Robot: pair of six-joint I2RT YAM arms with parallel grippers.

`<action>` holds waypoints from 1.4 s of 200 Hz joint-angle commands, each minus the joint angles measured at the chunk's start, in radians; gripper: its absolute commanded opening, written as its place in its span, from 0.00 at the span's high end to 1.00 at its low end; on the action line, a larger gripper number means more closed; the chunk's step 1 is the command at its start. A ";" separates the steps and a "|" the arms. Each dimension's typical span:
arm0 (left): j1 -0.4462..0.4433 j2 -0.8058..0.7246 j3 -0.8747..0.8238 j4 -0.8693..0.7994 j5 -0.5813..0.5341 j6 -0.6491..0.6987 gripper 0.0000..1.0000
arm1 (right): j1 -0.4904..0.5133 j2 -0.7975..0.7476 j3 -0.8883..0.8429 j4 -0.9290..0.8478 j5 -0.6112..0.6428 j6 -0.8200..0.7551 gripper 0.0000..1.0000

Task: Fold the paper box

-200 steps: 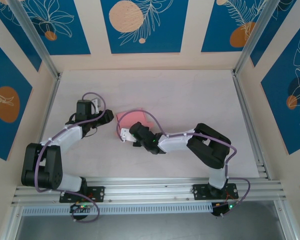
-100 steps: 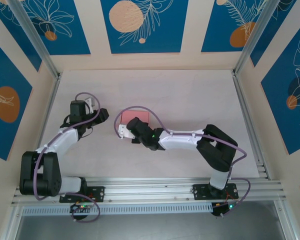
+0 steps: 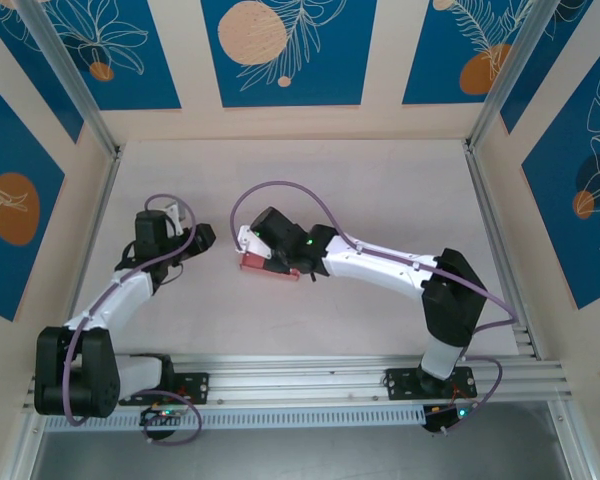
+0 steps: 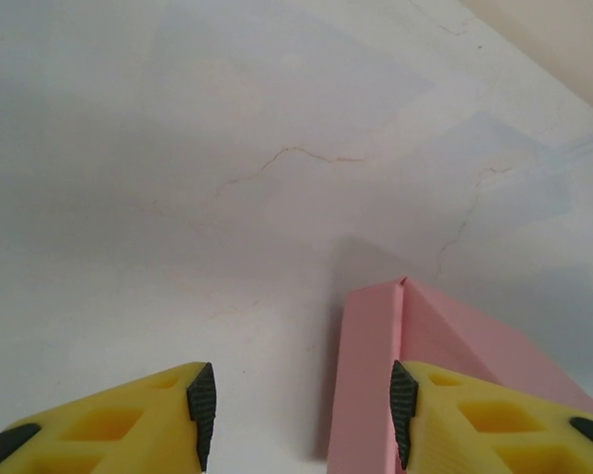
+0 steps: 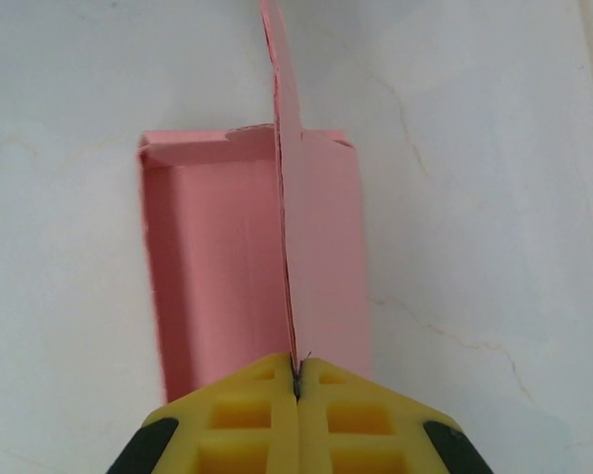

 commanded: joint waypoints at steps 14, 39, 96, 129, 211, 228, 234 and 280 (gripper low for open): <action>0.015 0.008 0.007 0.009 0.029 -0.015 0.49 | 0.024 0.095 -0.020 0.025 -0.025 0.015 1.00; 0.015 0.002 0.024 -0.002 0.023 -0.005 0.49 | 0.033 0.130 -0.018 0.032 -0.042 0.012 1.00; 0.010 0.027 0.039 0.011 0.058 0.003 0.49 | 0.032 0.198 -0.048 0.040 -0.112 0.051 0.92; -0.014 0.060 0.027 0.030 0.079 -0.005 0.45 | 0.018 0.229 -0.060 0.062 -0.166 0.093 0.78; -0.089 0.190 0.099 -0.013 0.086 0.088 0.39 | -0.002 0.070 -0.036 0.072 -0.221 0.201 0.54; -0.105 0.217 0.122 -0.015 0.086 0.106 0.37 | -0.012 -0.010 -0.047 0.087 -0.261 0.242 0.50; -0.111 0.228 0.132 -0.017 0.085 0.111 0.36 | -0.019 -0.036 -0.054 0.096 -0.269 0.262 0.49; -0.161 0.325 0.205 -0.034 0.077 0.141 0.36 | -0.207 -0.133 -0.071 0.058 -0.326 0.594 0.34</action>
